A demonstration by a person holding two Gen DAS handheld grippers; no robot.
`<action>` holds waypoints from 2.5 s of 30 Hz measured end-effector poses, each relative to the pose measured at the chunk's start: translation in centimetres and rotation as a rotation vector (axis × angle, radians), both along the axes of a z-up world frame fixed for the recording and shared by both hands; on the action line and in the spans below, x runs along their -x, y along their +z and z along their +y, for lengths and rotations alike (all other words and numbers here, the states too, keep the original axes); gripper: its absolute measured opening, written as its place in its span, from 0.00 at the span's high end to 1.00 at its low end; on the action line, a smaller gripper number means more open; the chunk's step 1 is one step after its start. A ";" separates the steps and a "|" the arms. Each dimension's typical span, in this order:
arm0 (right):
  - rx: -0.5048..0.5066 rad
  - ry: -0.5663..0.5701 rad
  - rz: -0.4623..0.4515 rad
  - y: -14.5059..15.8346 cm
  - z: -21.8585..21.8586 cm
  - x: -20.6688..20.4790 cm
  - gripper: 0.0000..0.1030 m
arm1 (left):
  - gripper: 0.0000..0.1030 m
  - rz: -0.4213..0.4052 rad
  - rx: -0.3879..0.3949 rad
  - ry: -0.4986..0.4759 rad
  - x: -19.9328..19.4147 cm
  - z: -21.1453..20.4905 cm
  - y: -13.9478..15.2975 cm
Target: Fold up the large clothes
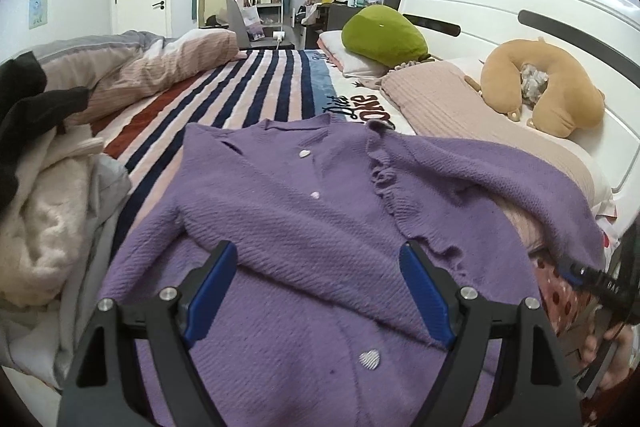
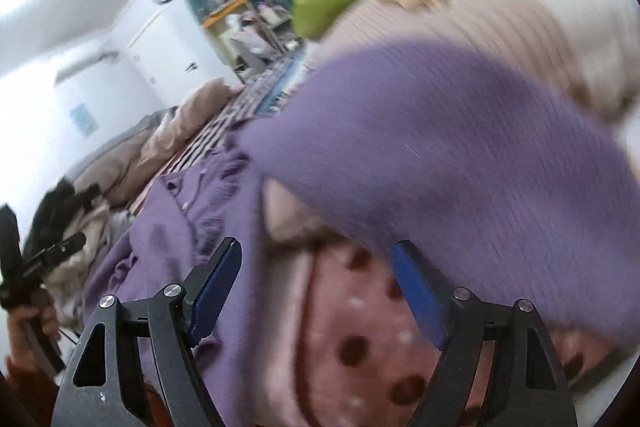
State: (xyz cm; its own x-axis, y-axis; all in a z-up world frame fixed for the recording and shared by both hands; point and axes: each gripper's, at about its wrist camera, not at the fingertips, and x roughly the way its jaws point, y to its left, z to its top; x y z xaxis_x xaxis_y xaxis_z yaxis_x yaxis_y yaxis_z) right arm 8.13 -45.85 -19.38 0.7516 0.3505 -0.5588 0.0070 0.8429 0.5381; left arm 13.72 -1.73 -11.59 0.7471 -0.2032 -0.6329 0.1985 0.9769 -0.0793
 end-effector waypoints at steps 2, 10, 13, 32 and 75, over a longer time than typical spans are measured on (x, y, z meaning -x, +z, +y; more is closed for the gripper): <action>-0.040 -0.003 -0.024 -0.6 -0.5 0.3 0.27 | 0.22 0.004 -0.007 -0.008 -0.3 -0.7 0.1; -0.047 0.026 -0.006 -0.8 0.3 -0.1 0.14 | 0.22 0.013 -0.007 -0.024 -1.5 -2.9 -0.2; -0.100 0.056 0.000 -0.7 0.1 -0.1 0.12 | 0.22 0.018 -0.005 -0.034 -2.0 -3.7 -0.6; -0.066 -0.526 -0.210 0.8 -2.6 1.8 0.84 | 0.21 -0.024 0.071 0.016 -1.4 -1.0 0.0; 0.201 0.554 -0.042 3.2 27.0 -4.2 0.26 | 0.17 -0.097 0.185 0.107 5.8 14.8 -1.0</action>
